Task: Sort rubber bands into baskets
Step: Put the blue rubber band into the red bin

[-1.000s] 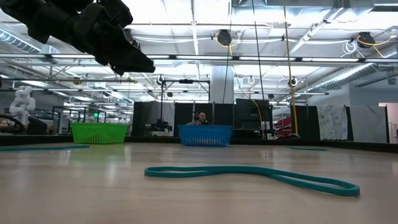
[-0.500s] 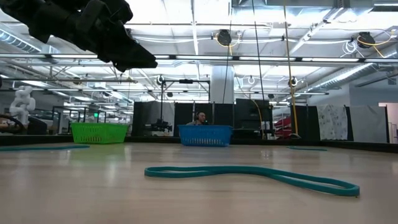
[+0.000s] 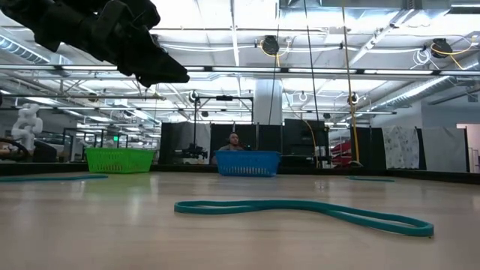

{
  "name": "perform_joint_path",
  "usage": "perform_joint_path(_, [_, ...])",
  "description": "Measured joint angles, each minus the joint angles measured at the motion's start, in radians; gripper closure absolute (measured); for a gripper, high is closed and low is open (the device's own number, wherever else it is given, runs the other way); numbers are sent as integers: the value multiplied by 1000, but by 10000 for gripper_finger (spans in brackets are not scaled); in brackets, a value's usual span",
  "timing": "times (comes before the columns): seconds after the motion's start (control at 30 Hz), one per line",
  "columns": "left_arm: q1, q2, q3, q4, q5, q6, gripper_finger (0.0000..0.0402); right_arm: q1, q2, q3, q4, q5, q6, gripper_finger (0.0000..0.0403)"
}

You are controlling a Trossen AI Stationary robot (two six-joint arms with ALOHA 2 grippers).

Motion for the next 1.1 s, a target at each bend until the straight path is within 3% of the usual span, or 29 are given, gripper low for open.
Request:
perform_joint_path(0.27, [0, 0, 7, -68, 38, -57, 256, -39, -45, 0, 10, 1, -41, 280])
perform_joint_path(0.6, [0, 0, 88, -369, 53, -188, 256, -181, -116, 1, 18, 11, -189, 288])
perform_joint_path(0.8, [0, 0, 89, -529, 53, -329, 256, -330, -116, 1, 92, 13, -499, 291])
perform_joint_path(1.1, [0, 0, 90, -859, 81, -537, 256, -569, -116, 1, 409, 144, -1201, 292])
